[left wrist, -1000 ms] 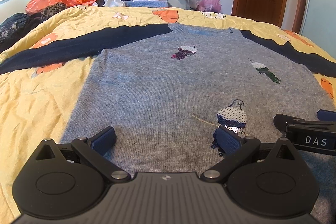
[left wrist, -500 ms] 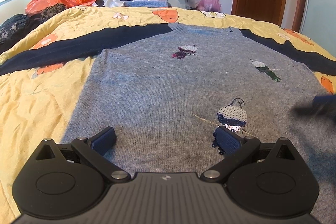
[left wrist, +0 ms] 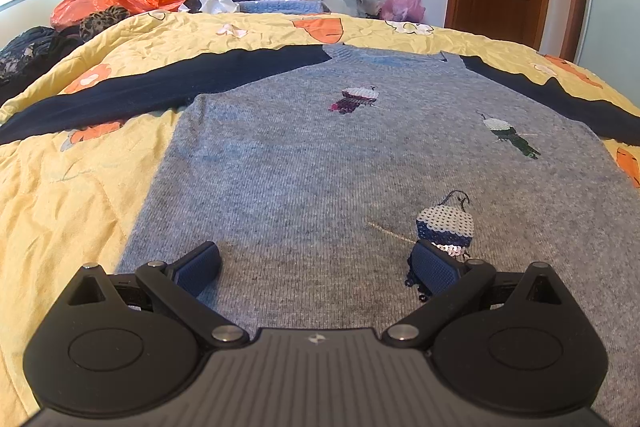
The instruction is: Fold small clothes
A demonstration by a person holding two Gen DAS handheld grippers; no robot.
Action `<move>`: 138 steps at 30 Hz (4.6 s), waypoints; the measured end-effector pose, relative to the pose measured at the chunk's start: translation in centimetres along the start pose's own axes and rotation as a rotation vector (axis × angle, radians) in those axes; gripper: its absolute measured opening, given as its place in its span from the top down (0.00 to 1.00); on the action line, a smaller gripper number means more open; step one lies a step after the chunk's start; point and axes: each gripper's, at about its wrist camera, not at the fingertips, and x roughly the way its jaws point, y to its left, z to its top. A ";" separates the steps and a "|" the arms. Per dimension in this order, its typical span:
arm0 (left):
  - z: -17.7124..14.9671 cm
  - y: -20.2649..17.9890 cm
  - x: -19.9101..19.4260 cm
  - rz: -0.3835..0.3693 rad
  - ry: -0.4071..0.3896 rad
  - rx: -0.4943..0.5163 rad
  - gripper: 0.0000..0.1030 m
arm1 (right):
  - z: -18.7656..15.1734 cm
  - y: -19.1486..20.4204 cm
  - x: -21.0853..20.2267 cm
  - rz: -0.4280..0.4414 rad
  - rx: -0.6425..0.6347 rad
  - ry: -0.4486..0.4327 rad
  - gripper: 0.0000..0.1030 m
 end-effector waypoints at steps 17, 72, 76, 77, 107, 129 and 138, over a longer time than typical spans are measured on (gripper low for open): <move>0.1 -0.1 0.1 0.004 0.002 -0.001 0.00 | 0.1 2.6 3.8 -0.286 -0.110 0.080 0.09; 14.4 -3.1 11.6 -0.654 0.204 -0.603 0.00 | -28.8 11.8 4.4 0.100 -0.722 0.327 0.03; 14.8 -6.4 17.3 -0.723 0.372 -0.759 0.00 | -28.7 11.7 4.2 0.107 -0.702 0.321 0.04; 14.8 -7.3 18.1 -0.728 0.386 -0.751 0.00 | -28.8 11.7 4.2 0.107 -0.706 0.323 0.04; 17.2 -5.9 17.7 -0.403 0.208 -0.230 0.95 | -28.3 11.4 4.2 0.144 -0.637 0.326 0.00; 16.0 -8.6 20.5 -0.724 0.365 -0.488 0.45 | -28.4 11.3 4.2 0.151 -0.625 0.329 0.00; 13.5 -5.2 21.0 -0.865 0.385 -0.690 0.45 | -28.4 11.3 4.3 0.152 -0.622 0.329 0.00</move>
